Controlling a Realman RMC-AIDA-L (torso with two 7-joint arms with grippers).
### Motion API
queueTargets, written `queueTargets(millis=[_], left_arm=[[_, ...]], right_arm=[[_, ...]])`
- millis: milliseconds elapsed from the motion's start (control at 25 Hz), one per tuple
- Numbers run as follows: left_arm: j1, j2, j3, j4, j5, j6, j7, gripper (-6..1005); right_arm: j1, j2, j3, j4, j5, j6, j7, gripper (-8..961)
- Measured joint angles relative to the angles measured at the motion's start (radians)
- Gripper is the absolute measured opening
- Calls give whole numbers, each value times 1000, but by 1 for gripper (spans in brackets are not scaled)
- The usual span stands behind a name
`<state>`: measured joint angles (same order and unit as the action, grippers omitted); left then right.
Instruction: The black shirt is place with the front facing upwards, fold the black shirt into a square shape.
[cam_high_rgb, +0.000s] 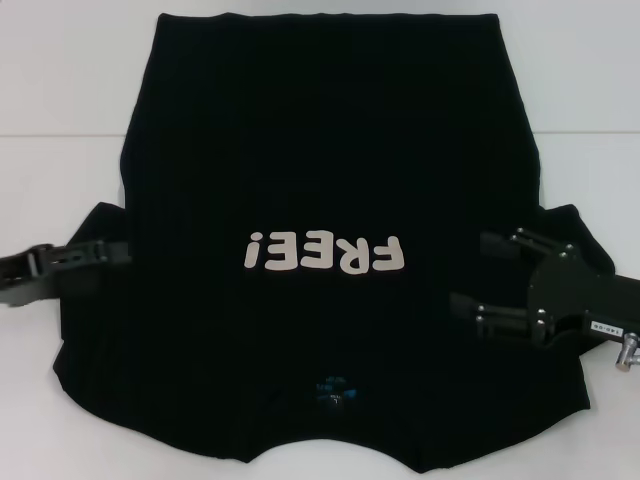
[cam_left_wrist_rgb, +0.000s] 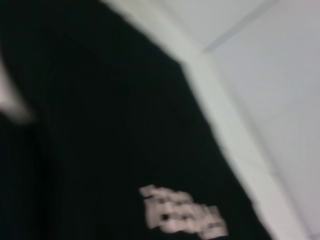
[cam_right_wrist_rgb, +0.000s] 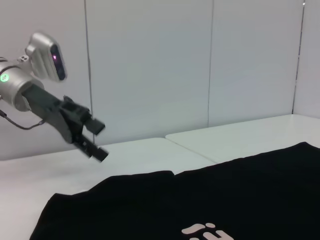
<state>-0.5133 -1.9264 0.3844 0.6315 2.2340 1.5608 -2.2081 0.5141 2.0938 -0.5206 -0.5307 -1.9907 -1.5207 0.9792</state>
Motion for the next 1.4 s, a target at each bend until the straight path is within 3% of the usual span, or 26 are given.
queueTargets(millis=[160, 400, 880, 1400], left_arm=[[-22, 30, -1, 18, 118, -51, -172, 948], [-41, 36, -1, 32, 207, -147, -274, 947], [-66, 30, 10, -54, 217, -305, -276, 947], [-70, 23, 11, -91, 225, -331, -266, 948]], right_arm=[[2, 1, 0, 0, 1, 3, 4, 941], [13, 2, 1, 15, 1, -1, 4, 941], [16, 1, -1, 15, 1, -1, 4, 942], [14, 1, -7, 17, 1, -6, 4, 942]])
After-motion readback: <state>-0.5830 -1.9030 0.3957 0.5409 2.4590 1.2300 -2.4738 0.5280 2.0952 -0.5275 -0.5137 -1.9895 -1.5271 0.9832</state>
